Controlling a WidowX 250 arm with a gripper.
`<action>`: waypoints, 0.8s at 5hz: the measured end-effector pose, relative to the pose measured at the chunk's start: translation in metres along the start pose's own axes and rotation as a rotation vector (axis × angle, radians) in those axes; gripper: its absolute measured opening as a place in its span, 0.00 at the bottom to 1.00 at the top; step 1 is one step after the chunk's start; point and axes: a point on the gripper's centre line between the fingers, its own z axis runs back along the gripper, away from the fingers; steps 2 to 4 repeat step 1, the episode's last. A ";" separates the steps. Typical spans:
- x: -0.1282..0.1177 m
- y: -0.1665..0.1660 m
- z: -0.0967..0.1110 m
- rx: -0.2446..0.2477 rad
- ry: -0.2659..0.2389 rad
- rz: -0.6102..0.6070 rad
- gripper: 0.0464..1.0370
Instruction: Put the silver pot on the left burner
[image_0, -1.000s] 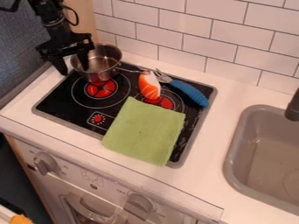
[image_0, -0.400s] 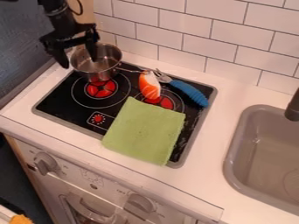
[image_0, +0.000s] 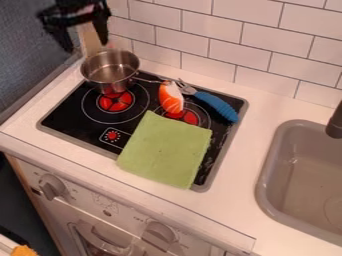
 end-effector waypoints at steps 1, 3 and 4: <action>0.001 -0.003 0.003 0.001 -0.008 -0.010 0.96; 0.001 -0.003 0.003 0.001 -0.008 -0.010 0.96; 0.001 -0.003 0.003 0.001 -0.008 -0.010 0.96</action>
